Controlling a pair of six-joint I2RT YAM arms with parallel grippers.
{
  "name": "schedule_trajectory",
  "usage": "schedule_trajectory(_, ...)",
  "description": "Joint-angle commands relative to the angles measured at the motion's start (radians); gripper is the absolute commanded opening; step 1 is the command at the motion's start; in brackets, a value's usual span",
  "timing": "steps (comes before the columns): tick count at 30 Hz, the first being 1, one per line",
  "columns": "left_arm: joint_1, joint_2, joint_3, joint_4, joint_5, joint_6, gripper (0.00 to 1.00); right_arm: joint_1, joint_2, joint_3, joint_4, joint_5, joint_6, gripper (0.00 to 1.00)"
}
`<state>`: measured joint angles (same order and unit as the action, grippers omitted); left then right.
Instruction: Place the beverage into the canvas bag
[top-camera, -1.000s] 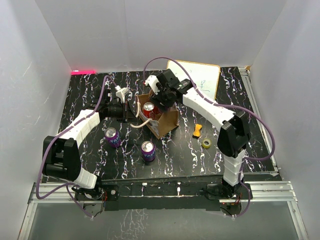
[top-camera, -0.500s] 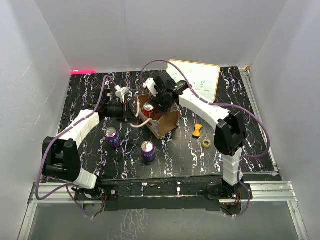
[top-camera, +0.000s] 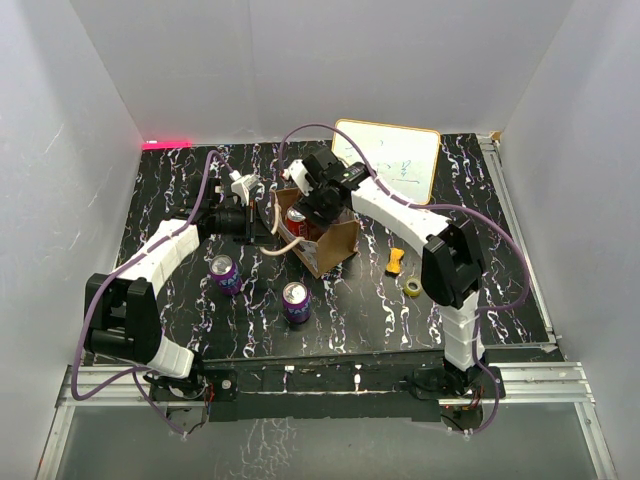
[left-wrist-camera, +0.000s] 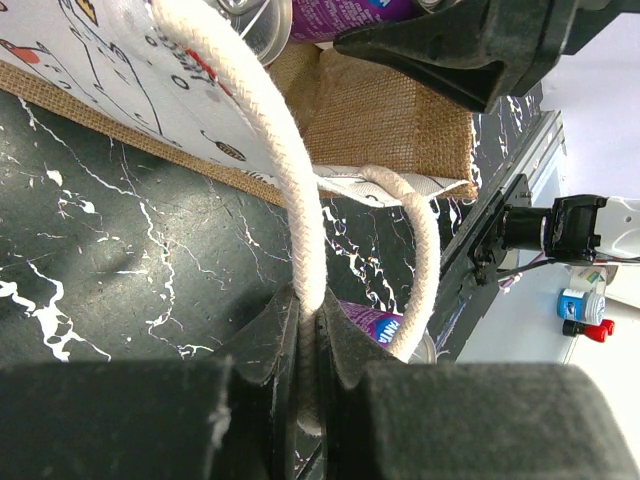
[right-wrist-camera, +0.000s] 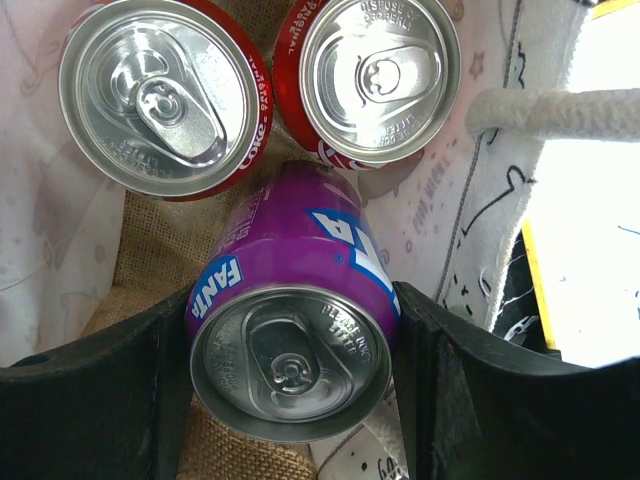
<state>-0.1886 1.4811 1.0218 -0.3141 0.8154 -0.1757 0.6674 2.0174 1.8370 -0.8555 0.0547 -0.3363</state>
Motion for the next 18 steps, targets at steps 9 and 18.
schedule_trajectory(9,0.003,-0.05,0.01,-0.001,0.008,0.015,0.0,0.002,0.024,0.042,0.11,-0.009,0.035,0.34)
schedule_trajectory(18,0.003,-0.053,0.008,-0.002,0.012,0.015,0.0,-0.032,0.053,0.038,0.134,-0.012,0.025,0.45)
